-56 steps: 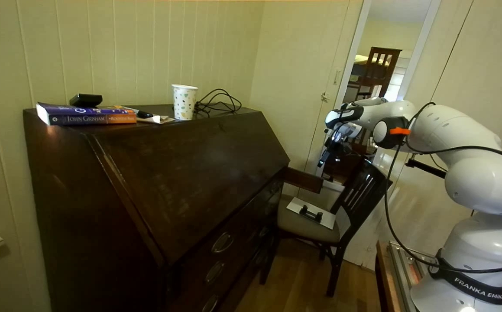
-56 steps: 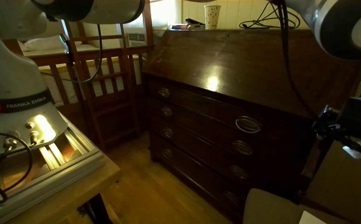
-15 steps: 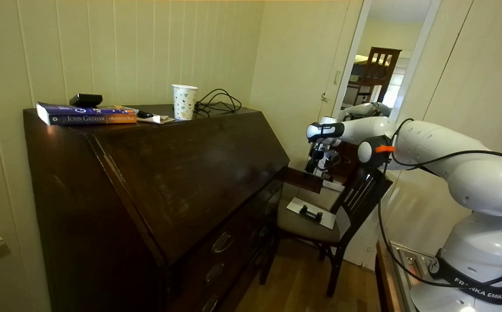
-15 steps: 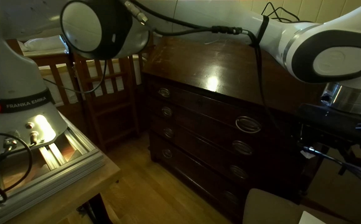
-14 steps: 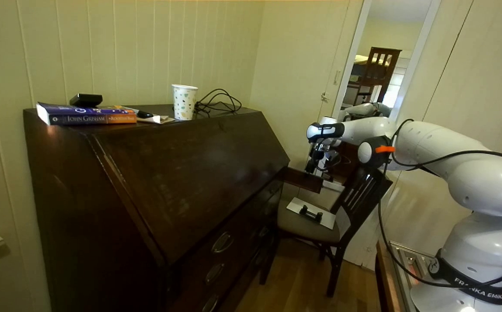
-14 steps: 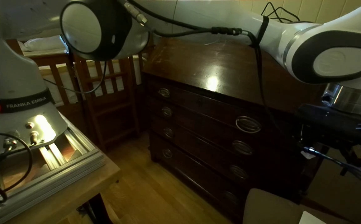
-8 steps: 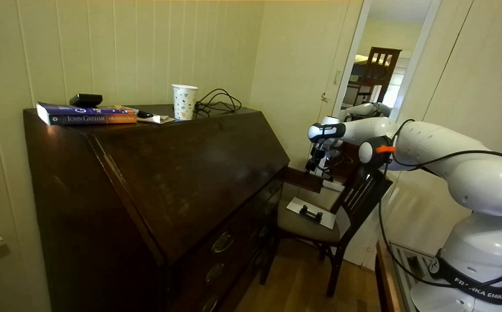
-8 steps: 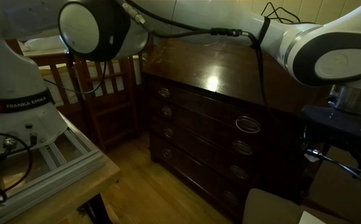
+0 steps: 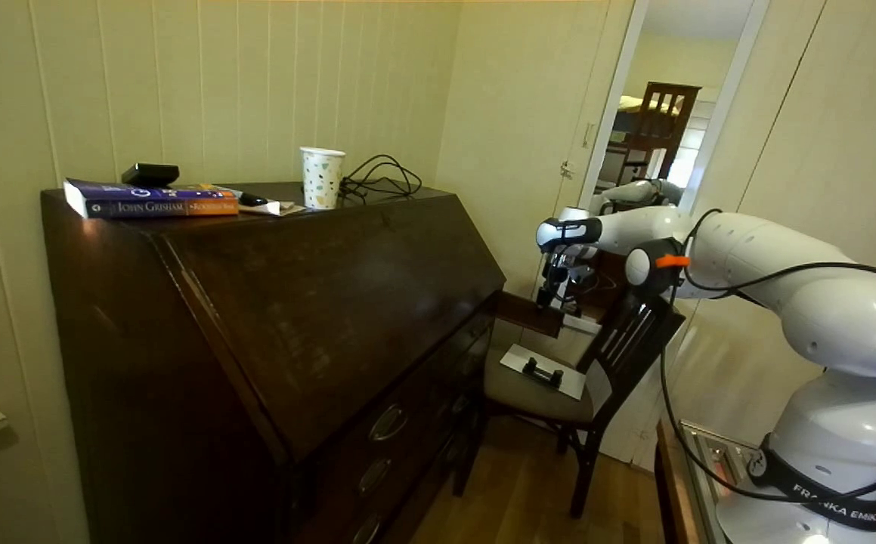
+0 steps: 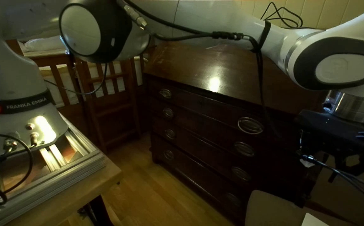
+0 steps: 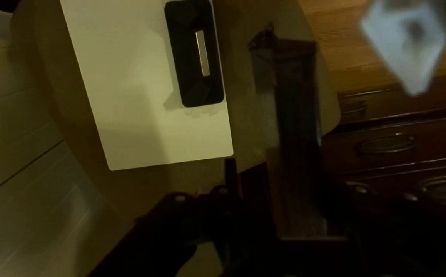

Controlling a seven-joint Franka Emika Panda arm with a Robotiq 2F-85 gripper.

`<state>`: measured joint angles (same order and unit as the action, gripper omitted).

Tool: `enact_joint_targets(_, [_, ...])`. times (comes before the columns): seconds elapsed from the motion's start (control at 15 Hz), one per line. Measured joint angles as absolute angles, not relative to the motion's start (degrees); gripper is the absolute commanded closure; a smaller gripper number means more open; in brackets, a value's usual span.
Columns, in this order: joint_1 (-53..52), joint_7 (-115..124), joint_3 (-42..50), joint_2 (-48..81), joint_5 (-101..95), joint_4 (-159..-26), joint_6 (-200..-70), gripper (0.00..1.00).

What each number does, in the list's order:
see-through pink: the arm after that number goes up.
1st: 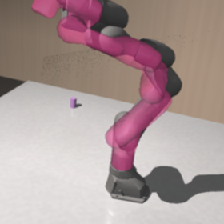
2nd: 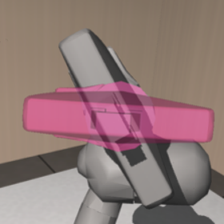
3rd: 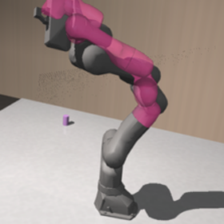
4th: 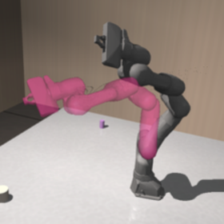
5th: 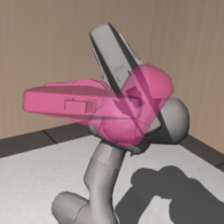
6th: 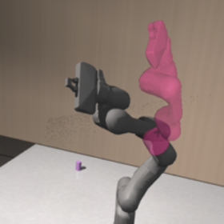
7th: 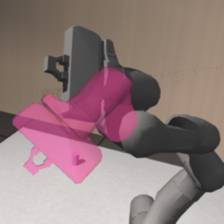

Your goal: Pull out the right board

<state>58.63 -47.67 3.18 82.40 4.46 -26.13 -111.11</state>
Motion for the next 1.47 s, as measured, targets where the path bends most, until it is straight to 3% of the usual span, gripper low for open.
enact_joint_targets(0.2, [58.46, -48.57, 3.08, 82.52, 4.17, -26.05, -109.49, 0.95])
enact_joint_targets(0.27, [58.4, -48.62, 2.96, 82.46, 4.17, -26.02, -108.96, 0.96])
enact_joint_targets(1.47, [58.98, -51.43, 3.06, 82.44, 4.19, -26.02, -108.13, 0.94])
